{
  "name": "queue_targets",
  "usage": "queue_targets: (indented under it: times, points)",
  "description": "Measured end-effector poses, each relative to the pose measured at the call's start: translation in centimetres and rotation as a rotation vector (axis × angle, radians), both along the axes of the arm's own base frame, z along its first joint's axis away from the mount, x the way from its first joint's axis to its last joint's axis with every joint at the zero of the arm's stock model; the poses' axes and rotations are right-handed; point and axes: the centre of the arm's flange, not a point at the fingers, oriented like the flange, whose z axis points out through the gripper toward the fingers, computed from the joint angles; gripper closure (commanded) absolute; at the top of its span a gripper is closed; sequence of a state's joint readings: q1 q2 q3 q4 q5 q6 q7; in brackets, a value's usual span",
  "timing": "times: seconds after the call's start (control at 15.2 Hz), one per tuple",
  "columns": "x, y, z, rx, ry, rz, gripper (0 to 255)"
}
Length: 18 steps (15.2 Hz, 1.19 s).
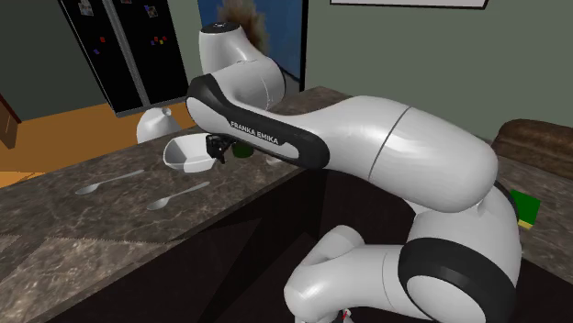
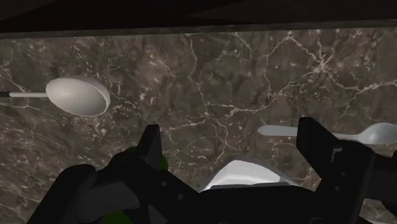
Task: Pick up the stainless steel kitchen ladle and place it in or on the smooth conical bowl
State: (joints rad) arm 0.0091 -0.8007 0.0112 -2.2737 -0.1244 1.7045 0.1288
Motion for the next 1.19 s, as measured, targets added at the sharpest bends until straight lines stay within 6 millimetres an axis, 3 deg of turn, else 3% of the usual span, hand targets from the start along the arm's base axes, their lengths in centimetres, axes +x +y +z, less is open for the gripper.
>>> queue_targets:
  times: [0.13,0.4,0.79,1.19]
  points:
    - [-0.4,-0.5,-0.3,-0.002,0.003,0.024,0]
    - [-2.6,-4.4,-2.0,-0.024,0.027,0.229,0]
    - [-4.2,-12.3,-4.6,-0.061,0.068,0.586,0]
    - [-3.1,-20.3,-7.0,-0.098,0.110,0.945,0]
